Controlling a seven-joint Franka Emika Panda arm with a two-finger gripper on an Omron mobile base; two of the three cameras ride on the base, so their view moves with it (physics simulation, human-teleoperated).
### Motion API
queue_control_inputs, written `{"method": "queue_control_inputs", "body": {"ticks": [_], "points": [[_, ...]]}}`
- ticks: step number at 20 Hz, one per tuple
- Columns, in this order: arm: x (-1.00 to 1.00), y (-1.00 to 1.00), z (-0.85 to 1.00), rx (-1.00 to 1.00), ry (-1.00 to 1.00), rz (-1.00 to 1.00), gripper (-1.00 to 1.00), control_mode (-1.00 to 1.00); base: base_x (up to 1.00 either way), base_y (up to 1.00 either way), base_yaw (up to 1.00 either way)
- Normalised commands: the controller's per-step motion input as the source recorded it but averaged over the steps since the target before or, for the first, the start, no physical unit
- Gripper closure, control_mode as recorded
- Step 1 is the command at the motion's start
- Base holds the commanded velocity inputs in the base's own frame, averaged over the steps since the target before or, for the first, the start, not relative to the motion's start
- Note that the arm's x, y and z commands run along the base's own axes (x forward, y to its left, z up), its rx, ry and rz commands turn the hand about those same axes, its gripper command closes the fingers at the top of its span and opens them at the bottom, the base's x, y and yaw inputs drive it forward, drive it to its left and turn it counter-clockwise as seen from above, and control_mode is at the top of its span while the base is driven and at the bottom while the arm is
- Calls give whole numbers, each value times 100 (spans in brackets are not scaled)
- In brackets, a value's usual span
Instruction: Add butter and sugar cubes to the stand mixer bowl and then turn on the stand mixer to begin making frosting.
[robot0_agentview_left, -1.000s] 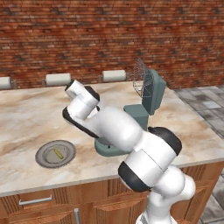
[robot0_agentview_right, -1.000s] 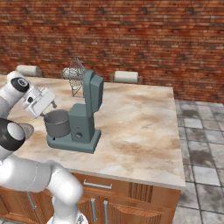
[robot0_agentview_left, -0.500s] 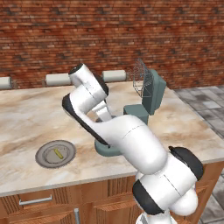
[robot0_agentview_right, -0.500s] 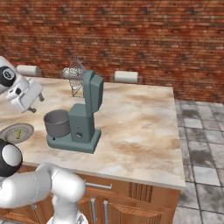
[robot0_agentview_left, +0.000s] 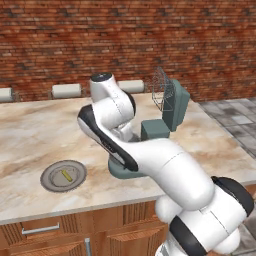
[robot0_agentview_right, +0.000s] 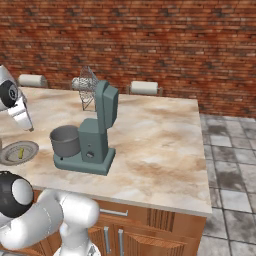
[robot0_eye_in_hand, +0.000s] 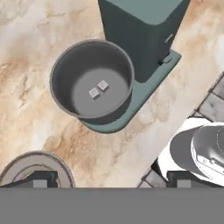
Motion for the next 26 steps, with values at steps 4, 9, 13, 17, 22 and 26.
{"method": "queue_control_inputs", "body": {"ticks": [4, 9, 13, 17, 22, 26], "points": [[9, 72, 0, 8, 24, 72, -100, -100, 0, 0, 0], [0, 67, -10, -1, 11, 62, -100, -100, 0, 0, 0], [-7, 47, -41, -2, 0, 50, -100, -100, 0, 0, 0], [-13, 33, -49, 0, -4, 37, -100, -100, 0, 0, 0], [0, 29, -66, 0, -1, 24, -100, -100, 0, 0, 0], [0, 50, -49, 0, 0, 15, -100, -100, 0, 0, 0]]}}
